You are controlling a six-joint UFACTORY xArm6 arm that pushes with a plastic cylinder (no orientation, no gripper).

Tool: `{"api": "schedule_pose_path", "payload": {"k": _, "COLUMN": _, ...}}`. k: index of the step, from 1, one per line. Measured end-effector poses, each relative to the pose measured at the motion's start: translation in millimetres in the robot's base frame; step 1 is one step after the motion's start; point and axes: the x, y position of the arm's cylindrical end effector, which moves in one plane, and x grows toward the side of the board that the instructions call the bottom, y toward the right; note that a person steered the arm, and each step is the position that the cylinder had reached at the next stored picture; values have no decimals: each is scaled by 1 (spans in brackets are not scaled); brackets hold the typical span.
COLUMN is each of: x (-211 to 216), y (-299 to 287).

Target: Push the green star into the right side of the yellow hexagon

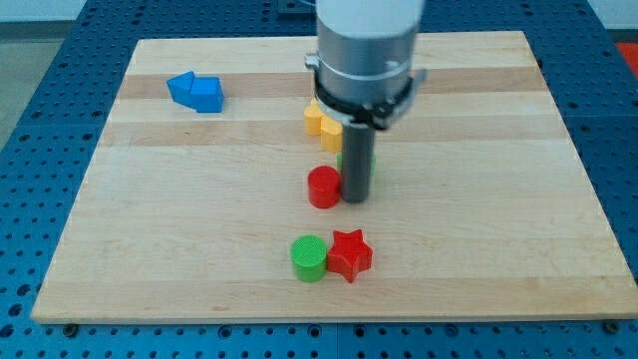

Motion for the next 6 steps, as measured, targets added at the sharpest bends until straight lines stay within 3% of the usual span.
{"api": "schedule_pose_path", "payload": {"k": 2, "x": -50, "y": -9}}
{"api": "schedule_pose_path", "payload": {"k": 6, "x": -14, "y": 76}}
